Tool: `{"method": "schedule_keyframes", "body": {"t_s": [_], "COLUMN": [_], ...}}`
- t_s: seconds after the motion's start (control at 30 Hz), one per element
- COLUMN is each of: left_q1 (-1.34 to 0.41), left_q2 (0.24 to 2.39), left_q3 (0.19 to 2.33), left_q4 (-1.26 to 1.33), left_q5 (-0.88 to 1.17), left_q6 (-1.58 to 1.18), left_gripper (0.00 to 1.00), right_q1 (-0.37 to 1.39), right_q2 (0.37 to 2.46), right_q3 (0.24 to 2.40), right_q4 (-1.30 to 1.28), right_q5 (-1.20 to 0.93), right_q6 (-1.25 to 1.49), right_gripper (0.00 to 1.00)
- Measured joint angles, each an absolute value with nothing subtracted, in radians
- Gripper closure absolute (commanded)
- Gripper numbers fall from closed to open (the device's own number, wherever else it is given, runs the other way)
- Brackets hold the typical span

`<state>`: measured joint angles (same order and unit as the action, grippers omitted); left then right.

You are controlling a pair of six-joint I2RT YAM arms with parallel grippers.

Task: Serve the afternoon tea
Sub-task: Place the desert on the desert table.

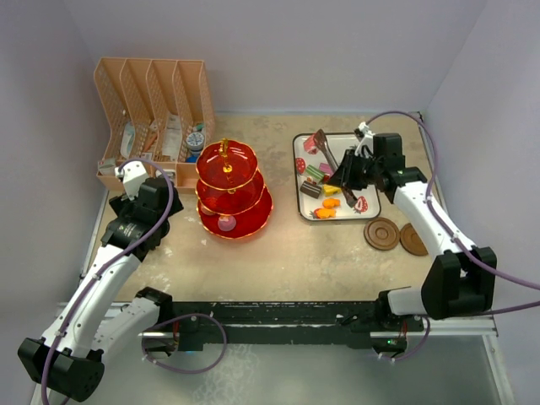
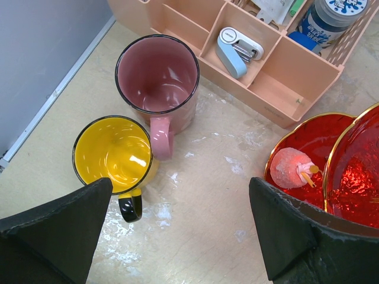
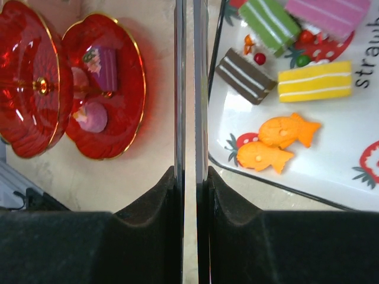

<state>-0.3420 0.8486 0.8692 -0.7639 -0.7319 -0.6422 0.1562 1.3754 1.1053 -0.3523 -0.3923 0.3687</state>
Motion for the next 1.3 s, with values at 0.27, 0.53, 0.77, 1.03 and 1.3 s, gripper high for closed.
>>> {"method": "schedule_keyframes", "body": {"t_s": [0.27,0.53,0.77,1.03,1.3], "left_q1": [-0.342,-0.342,-0.342,-0.342,-0.342], "left_q2": [0.849,0.849,0.849,0.852,0.852], "left_q3": [0.869,0.869,0.869,0.869,0.869], "left_q4": [-0.764,-0.764,-0.764,-0.764,-0.764], "left_q5": [-0.732,-0.732,-0.732,-0.732,-0.732], "left_q6": [-0.642,-0.642,-0.642,-0.642,-0.642], "left_gripper": [0.05,0.05,0.05,0.05,0.05], "right_q1": [0.218,0.302,0.332,0.337,0.347], "right_q2": [1.35,1.328,1.279,1.228,1.206], "right_q3": [1.04,0.954,0.886,0.824,0.79], "right_q4": [-0.351,-0.323,-0.293,-0.311,-0.316], "right_q5": [-0.505,-0.578,-0.633,-0.658,-0.707], "right_q6": [0.401,0.465,0.527,0.565,0.583], "right_gripper": [0.83,0.83,0.83,0.83,0.83]}}
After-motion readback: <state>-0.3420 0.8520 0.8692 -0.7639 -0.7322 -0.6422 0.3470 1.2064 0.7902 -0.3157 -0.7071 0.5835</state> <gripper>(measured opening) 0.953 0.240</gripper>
